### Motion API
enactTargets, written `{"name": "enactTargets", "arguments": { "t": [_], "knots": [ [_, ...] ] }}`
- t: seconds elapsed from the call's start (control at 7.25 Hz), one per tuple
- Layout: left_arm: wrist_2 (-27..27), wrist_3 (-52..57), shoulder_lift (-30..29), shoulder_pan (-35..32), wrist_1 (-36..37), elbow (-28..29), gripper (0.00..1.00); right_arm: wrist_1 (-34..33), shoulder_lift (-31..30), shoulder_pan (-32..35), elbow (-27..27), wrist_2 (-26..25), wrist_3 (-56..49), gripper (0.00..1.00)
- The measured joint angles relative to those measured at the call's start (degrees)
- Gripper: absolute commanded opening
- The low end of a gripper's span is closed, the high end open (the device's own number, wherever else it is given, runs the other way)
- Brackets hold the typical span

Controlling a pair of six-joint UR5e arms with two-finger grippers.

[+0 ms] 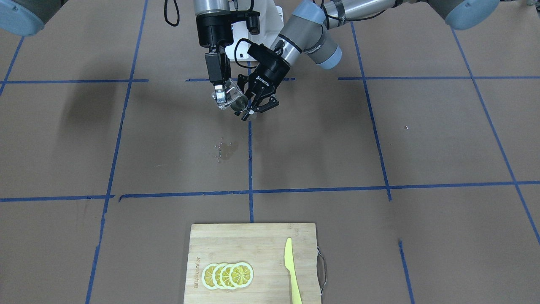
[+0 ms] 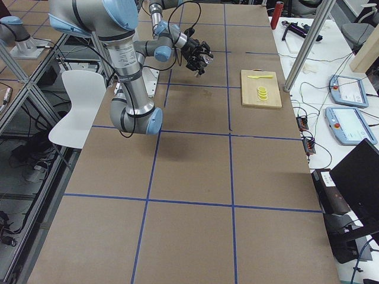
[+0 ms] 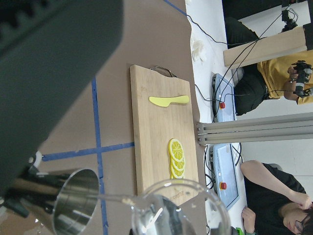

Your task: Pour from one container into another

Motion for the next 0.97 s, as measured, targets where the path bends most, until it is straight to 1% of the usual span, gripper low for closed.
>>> {"name": "enactTargets", "arguments": {
  "t": [0.41, 0.97],
  "knots": [
    [-0.08, -0.05, 0.00, 0.03, 0.00, 0.00, 0.00, -1.27, 0.13, -0.15, -0.38, -3.10, -2.53, 0.00],
    [-0.09, -0.05, 0.00, -0.01, 0.00, 0.00, 0.00, -1.42, 0.30, -0.18, -0.29, -4.53, -5.68, 0.00]
  ]
}}
